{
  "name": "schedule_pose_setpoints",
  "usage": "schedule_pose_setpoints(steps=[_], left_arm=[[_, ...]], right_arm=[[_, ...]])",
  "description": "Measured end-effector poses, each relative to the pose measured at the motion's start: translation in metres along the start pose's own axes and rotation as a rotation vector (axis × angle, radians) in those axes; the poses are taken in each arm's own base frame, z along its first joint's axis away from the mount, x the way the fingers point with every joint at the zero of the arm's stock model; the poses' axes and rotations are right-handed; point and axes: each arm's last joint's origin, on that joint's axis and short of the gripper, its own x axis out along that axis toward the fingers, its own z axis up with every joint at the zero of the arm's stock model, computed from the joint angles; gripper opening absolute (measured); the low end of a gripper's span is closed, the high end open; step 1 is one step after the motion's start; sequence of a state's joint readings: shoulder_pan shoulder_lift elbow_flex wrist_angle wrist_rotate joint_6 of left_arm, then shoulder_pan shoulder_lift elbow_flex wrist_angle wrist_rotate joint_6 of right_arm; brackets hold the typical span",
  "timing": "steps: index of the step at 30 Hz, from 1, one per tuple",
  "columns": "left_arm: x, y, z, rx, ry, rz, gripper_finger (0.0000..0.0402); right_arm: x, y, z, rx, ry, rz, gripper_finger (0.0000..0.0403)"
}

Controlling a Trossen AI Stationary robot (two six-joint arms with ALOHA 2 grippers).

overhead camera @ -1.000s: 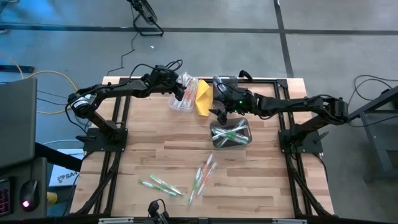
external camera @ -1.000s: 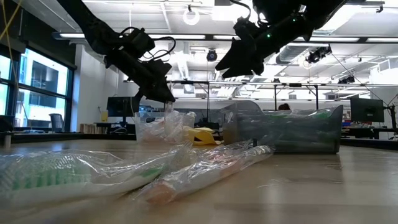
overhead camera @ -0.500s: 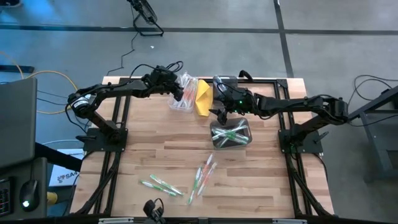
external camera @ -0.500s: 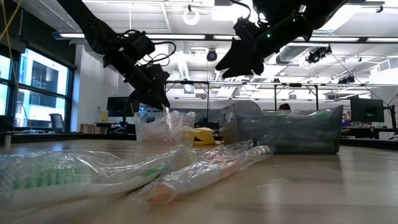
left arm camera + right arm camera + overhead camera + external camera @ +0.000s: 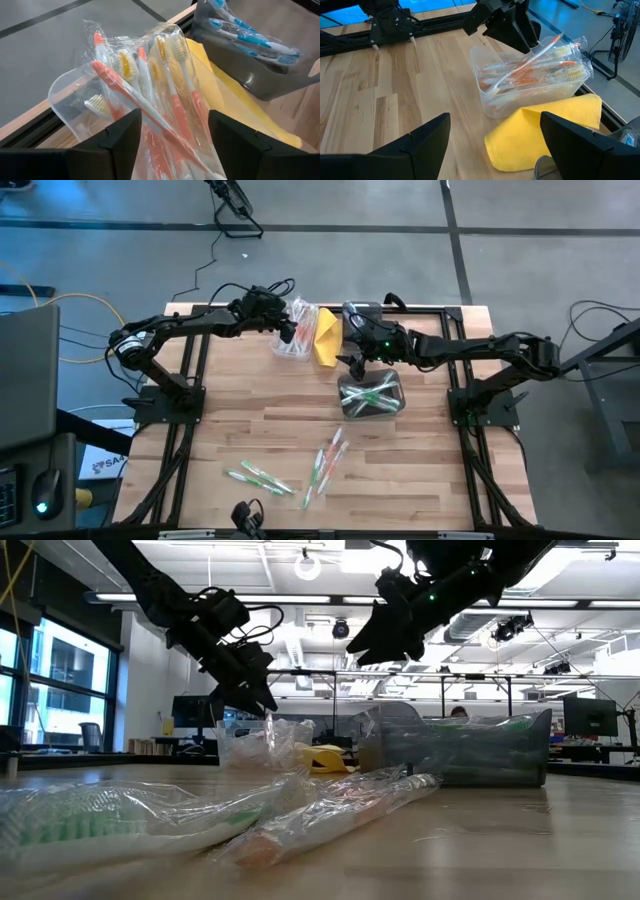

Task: Pick & Place Toothbrushes
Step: Put the green toothbrush into the bottom black transparent bin

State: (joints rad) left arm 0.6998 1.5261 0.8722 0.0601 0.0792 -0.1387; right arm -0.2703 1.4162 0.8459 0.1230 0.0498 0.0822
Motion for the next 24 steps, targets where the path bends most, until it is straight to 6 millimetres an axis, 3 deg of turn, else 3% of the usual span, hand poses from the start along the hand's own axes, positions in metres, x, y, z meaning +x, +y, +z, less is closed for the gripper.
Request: schedule_pose_setpoints(steps=[6, 11, 24], left_arm=[[0.000, -0.001, 0.000, 0.000, 0.002, -0.028, 0.0226], [-0.013, -0.004, 0.008, 0.008, -0.036, -0.073, 0.0226], [-0.078, -0.018, 0.036, 0.044, -0.218, -0.172, 0.0226]], right_arm=[[0.000, 0.000, 0.000, 0.003, 0.000, 0.000, 0.0302], [0.000, 0.000, 0.000, 0.004, 0.000, 0.000, 0.0302], [0.000, 0.000, 0.000, 0.004, 0.000, 0.000, 0.0302]])
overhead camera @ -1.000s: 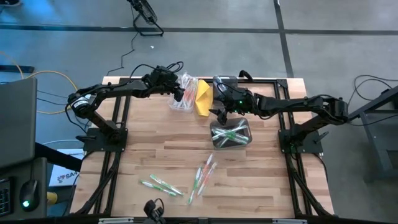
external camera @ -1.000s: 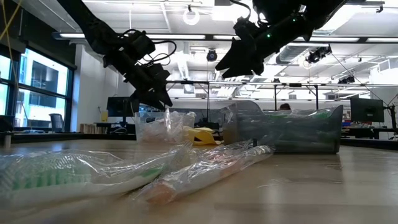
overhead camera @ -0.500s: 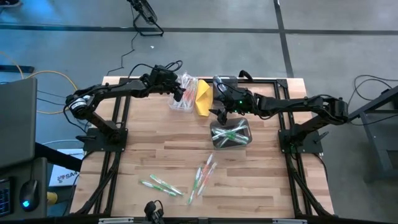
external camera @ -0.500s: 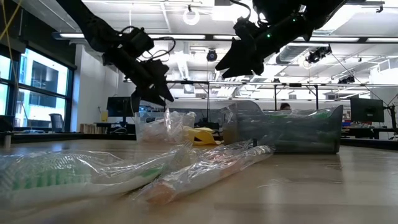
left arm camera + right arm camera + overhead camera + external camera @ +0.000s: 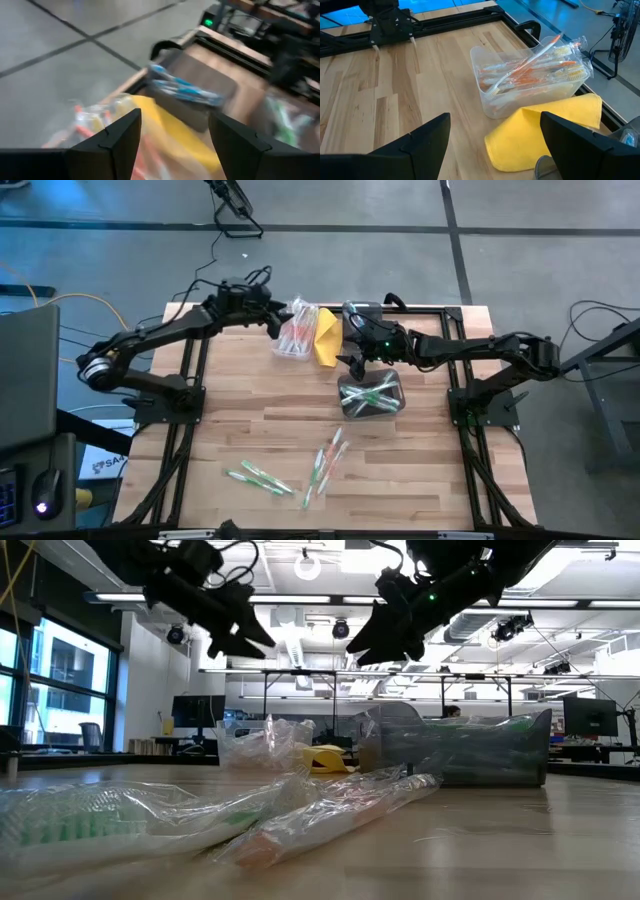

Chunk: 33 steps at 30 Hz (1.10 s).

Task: Pick & Place Toothbrushes
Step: Put the green toothbrush into the bottom black transparent bin

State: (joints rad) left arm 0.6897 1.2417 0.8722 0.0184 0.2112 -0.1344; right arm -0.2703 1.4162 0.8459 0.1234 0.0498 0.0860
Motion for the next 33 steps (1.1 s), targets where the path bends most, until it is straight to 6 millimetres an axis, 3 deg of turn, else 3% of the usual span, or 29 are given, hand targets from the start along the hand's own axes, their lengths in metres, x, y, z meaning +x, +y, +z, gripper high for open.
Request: schedule_pose_setpoints(steps=[6, 15, 23, 33], left_arm=[[-0.016, -0.026, 0.004, 0.027, -0.004, -0.120, 0.0226], [-0.020, -0.085, -0.008, 0.103, 0.043, -0.311, 0.0226], [-0.032, -0.133, -0.040, 0.170, 0.232, -0.353, 0.0226], [-0.064, -0.183, -0.077, 0.235, 0.409, -0.385, 0.0225]], right_arm=[[0.000, 0.001, 0.000, -0.001, 0.000, 0.005, 0.0302], [-0.001, 0.016, -0.002, -0.021, 0.007, 0.086, 0.0302], [-0.003, 0.031, -0.003, -0.043, 0.012, 0.144, 0.0302], [-0.004, 0.038, -0.006, -0.055, 0.027, 0.166, 0.0302]])
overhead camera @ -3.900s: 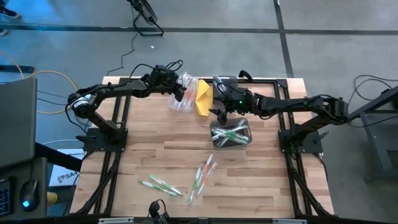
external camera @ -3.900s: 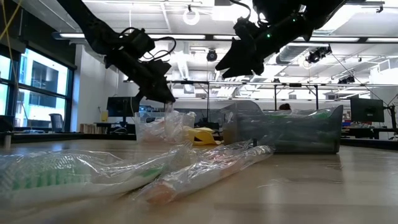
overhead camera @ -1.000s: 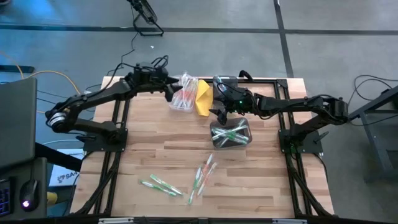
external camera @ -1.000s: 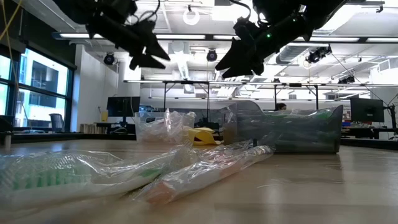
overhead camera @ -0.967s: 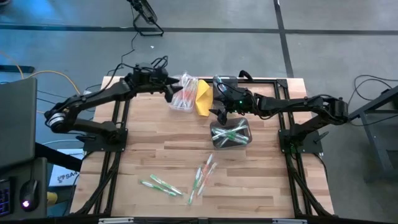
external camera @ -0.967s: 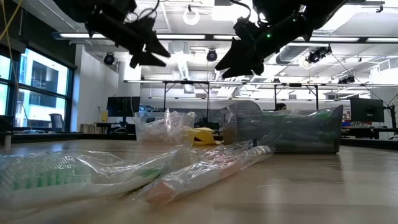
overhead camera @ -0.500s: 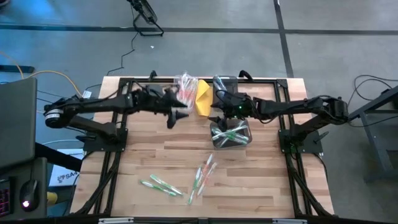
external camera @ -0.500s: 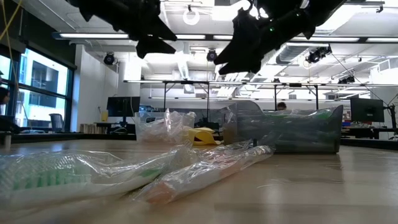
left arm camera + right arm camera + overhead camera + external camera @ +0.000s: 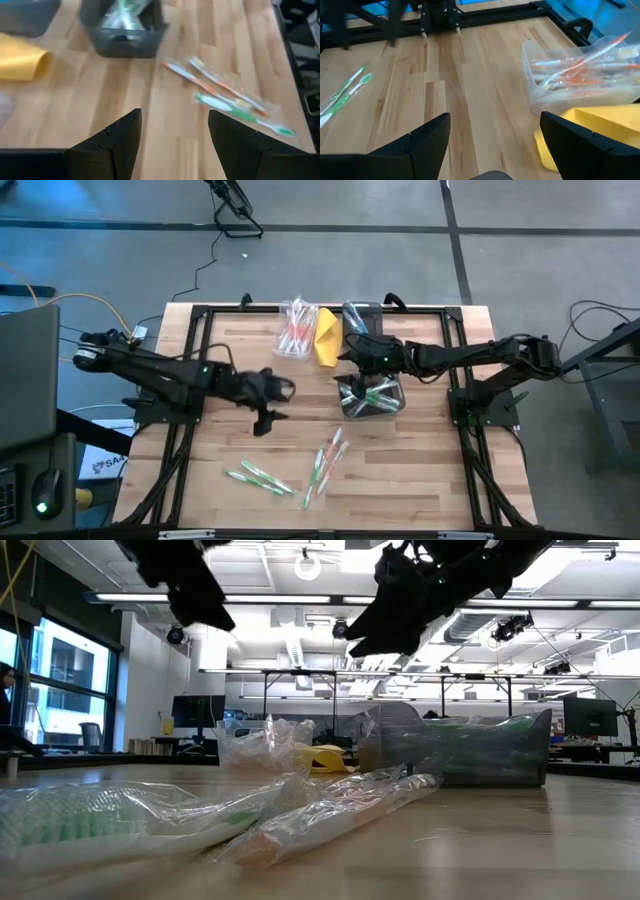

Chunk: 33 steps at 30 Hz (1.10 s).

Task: Pick & Place Toothbrushes
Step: Put the green toothbrush into the bottom black transparent bin

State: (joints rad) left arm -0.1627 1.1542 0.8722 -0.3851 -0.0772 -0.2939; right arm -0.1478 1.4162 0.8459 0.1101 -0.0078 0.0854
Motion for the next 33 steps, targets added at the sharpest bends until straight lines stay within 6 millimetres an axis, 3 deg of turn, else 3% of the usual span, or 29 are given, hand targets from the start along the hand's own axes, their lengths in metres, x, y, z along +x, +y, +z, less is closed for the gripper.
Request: schedule_pose_setpoints(steps=[8, 17, 22, 33], left_arm=[[-0.004, -0.043, -0.017, 0.127, 0.024, -0.087, 0.0225], [0.013, -0.088, -0.052, 0.409, 0.164, -0.184, 0.0225], [0.026, -0.100, -0.066, 0.434, 0.224, -0.196, 0.0225], [0.063, -0.106, -0.094, 0.334, 0.440, -0.235, 0.0225]], right_arm=[[0.000, 0.001, -0.006, 0.079, 0.069, 0.045, 0.0302], [-0.001, 0.013, -0.008, 0.116, 0.088, 0.092, 0.0302], [-0.001, 0.020, -0.010, 0.107, 0.098, 0.110, 0.0302], [-0.002, 0.030, -0.016, 0.139, 0.157, 0.130, 0.0302]])
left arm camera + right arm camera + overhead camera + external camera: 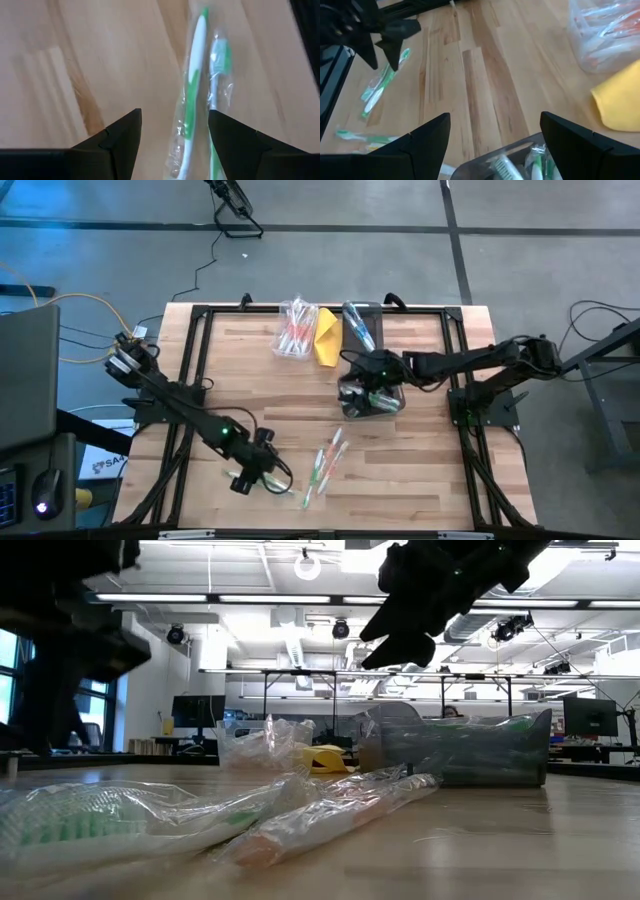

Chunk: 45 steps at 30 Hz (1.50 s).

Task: Pick & Place Toothbrushes
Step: Put the green toothbrush into the bottom black transparent bin

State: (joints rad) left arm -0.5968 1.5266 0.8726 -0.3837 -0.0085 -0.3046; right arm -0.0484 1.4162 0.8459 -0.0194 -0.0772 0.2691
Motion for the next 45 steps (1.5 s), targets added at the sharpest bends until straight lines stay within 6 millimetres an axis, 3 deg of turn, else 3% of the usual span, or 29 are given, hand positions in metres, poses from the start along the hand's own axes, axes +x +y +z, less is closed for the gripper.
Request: schedule_pose_setpoints(steps=[15, 29, 33, 45], left_arm=[[0.037, 0.000, -0.003, -0.020, 0.051, -0.027, 0.0225], [0.042, 0.000, -0.004, -0.020, 0.065, -0.023, 0.0222], [0.043, 0.000, -0.004, -0.019, 0.067, -0.018, 0.0191], [0.043, 0.001, -0.005, -0.018, 0.069, -0.007, 0.0046]], right_arm=[[0.000, 0.002, -0.004, -0.003, 0.038, -0.002, 0.0302], [0.000, 0.001, -0.005, -0.003, 0.044, -0.039, 0.0302], [0.000, 0.000, -0.006, -0.002, 0.053, -0.042, 0.0302], [0.000, 0.000, -0.009, -0.001, 0.078, -0.049, 0.0302]])
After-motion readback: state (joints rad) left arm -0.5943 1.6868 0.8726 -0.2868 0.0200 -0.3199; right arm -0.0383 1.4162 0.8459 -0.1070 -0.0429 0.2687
